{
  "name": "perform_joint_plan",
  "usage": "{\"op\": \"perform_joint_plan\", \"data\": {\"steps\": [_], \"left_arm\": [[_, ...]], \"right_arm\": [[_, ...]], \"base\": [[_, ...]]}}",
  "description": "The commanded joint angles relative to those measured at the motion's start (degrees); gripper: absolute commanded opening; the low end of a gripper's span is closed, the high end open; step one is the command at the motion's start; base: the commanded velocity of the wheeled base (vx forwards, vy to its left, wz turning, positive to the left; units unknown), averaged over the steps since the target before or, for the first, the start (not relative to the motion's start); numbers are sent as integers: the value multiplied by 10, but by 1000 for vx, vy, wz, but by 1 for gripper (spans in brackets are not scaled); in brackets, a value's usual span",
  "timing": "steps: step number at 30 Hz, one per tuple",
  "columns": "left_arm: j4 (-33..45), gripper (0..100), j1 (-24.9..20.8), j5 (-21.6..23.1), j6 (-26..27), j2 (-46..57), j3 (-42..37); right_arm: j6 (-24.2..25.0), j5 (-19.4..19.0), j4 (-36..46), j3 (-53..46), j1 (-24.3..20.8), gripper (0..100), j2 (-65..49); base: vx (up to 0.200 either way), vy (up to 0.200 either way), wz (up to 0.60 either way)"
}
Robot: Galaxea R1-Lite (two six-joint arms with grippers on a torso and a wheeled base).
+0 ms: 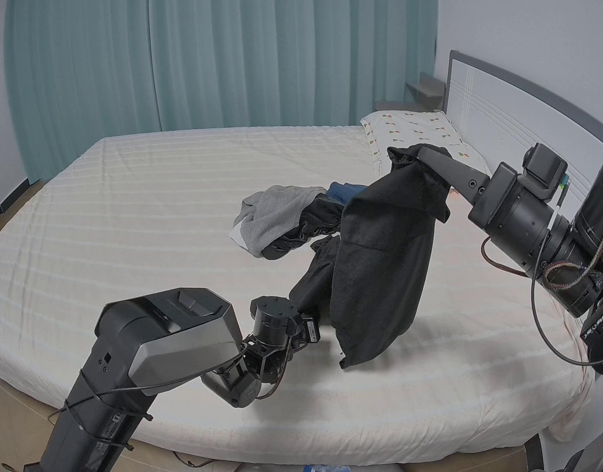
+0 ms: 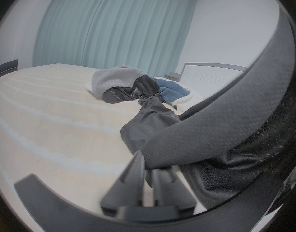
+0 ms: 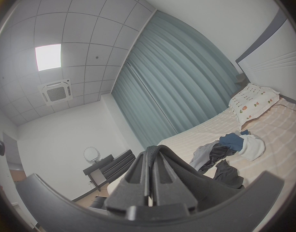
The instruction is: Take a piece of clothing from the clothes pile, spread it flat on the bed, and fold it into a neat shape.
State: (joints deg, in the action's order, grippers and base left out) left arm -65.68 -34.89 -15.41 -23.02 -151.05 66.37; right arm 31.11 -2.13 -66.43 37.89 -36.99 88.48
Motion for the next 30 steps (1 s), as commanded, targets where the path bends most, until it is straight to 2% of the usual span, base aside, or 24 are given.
{"op": "perform_joint_plan", "data": {"steps": [1, 4, 9, 13, 15, 16, 18, 22, 26, 30], "left_arm": [[-1, 0, 3, -16, -33, 79, -78], [7, 0, 7, -16, -72, 159, -136], [39, 0, 32, -16, -85, 273, -164], [70, 0, 54, -14, -85, 332, -164], [143, 0, 61, -13, -93, 385, -169], [152, 0, 61, -13, -101, 393, -172], [159, 0, 61, -5, -157, 422, -186], [158, 0, 55, 42, -237, 437, -222], [157, 0, 49, 50, -259, 432, -246], [158, 0, 25, 52, -296, 432, -282]], "right_arm": [[1, -4, 2, -12, 31, 0, 30], [2, -11, -4, -19, 51, 0, 71], [3, -2, -7, 8, 66, 0, 165], [-1, 20, -14, 66, 75, 0, 202], [2, 47, -23, 140, 99, 0, 199], [2, 49, -26, 147, 104, 0, 195], [4, 52, -34, 155, 114, 0, 181], [41, 53, -66, 86, 99, 0, 179], [83, 45, -111, -27, 69, 0, 200], [94, 51, -134, -78, 57, 0, 232]], "base": [[0, 0, 0], [0, 0, 0], [0, 0, 0], [0, 0, 0], [0, 0, 0], [0, 0, 0], [0, 0, 0], [0, 0, 0], [0, 0, 0], [0, 0, 0]]}}
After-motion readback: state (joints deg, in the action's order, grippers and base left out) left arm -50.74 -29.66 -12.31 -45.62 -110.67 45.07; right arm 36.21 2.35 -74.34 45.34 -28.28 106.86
